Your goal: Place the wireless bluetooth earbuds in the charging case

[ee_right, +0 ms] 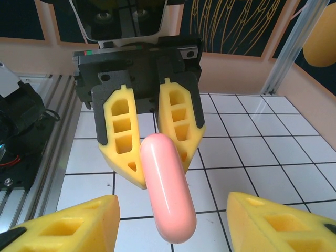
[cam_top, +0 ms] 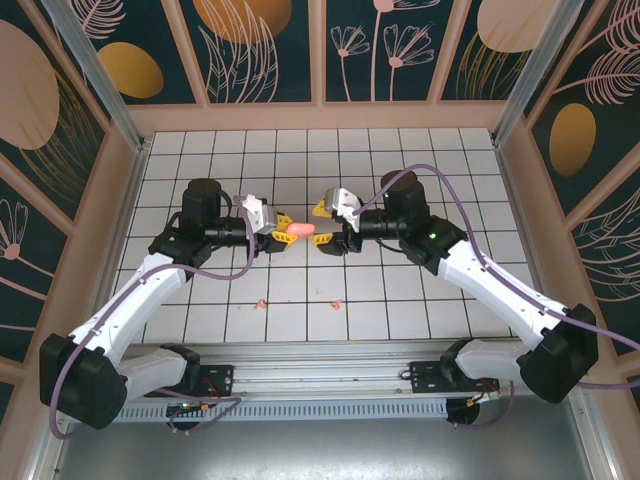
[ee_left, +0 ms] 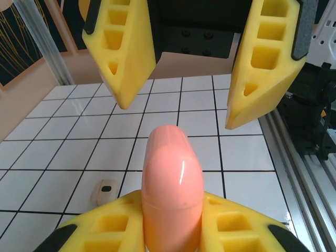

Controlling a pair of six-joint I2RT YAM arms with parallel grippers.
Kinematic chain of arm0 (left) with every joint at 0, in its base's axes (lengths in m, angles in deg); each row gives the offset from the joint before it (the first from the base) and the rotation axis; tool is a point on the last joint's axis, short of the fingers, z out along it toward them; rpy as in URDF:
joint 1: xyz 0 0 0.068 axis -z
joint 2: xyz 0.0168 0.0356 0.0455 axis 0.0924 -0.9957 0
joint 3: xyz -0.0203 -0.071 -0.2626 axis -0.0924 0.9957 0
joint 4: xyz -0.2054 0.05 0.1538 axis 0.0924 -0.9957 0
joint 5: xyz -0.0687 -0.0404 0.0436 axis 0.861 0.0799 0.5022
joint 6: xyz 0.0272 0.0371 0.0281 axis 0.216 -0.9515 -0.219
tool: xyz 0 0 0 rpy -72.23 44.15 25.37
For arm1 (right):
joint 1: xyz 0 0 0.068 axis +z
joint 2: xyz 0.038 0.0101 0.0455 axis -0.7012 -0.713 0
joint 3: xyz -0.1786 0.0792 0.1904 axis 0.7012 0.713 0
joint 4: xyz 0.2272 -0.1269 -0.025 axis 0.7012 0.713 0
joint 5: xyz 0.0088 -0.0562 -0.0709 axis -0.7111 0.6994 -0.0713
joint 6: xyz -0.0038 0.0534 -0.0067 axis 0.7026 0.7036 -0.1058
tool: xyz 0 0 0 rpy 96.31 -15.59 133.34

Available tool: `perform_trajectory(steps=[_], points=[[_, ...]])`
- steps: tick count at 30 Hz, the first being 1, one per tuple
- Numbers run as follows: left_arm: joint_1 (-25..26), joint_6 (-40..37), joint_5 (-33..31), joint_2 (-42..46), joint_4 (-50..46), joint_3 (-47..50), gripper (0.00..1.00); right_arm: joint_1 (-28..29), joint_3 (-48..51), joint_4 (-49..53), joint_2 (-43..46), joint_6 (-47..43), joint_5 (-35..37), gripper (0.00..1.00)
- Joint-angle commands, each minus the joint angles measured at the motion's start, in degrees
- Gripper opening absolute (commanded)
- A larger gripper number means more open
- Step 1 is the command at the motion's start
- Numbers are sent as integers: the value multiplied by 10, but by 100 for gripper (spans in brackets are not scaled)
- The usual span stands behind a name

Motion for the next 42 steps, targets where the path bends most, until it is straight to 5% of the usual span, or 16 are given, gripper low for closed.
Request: perform_trajectory(steps=[1, 11, 22, 42], points=[[2, 8, 20, 6, 23, 0, 23, 5, -9, -23, -8, -5, -11, 56], [2, 9, 20, 9, 20, -6, 24, 17, -22, -37, -37, -4, -8, 56], [2, 10, 16, 20, 12, -2, 23, 5, -36, -70, -41, 18, 71, 51], [2, 14, 18, 23, 20, 4, 22, -18, -32, -100, -38, 51, 71, 51]])
